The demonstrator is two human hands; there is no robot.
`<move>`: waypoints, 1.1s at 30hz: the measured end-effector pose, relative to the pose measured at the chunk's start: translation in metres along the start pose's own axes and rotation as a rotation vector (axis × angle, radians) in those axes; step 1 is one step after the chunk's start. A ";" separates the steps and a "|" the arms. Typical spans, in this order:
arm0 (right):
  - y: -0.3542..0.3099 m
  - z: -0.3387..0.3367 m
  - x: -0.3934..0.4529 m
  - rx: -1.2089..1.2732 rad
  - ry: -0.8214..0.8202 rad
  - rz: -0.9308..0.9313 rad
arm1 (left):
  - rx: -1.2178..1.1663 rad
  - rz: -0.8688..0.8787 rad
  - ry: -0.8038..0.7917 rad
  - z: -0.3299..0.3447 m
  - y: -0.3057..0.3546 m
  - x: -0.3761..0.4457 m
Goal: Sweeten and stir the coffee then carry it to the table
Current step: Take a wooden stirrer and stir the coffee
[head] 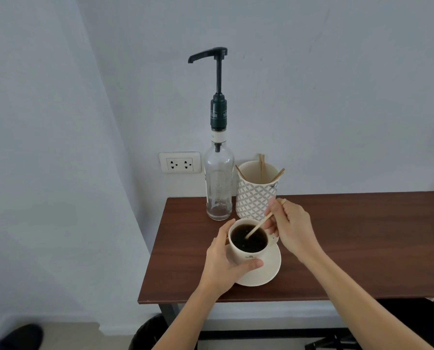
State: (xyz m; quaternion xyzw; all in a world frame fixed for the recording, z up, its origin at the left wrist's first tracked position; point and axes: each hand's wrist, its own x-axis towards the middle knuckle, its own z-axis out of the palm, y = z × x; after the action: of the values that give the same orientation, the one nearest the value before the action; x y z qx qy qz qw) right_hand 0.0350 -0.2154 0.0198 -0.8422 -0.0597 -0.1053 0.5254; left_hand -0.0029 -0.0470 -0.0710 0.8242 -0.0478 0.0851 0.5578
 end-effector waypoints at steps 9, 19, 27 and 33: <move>0.004 0.000 0.001 0.021 0.027 0.040 | -0.001 0.005 -0.001 0.000 0.000 0.000; 0.005 -0.003 0.000 -0.041 0.062 -0.020 | -0.011 0.006 -0.004 0.001 -0.001 0.000; 0.007 -0.004 -0.003 -0.018 0.044 -0.032 | -0.015 0.000 0.005 0.001 -0.002 0.000; 0.000 -0.007 -0.003 -0.129 0.022 -0.122 | -0.019 -0.003 0.005 0.000 -0.002 0.000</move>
State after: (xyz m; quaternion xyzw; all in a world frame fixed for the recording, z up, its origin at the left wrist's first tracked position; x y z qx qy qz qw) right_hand 0.0312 -0.2219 0.0218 -0.8679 -0.0983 -0.1499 0.4633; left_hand -0.0021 -0.0464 -0.0729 0.8188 -0.0461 0.0857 0.5657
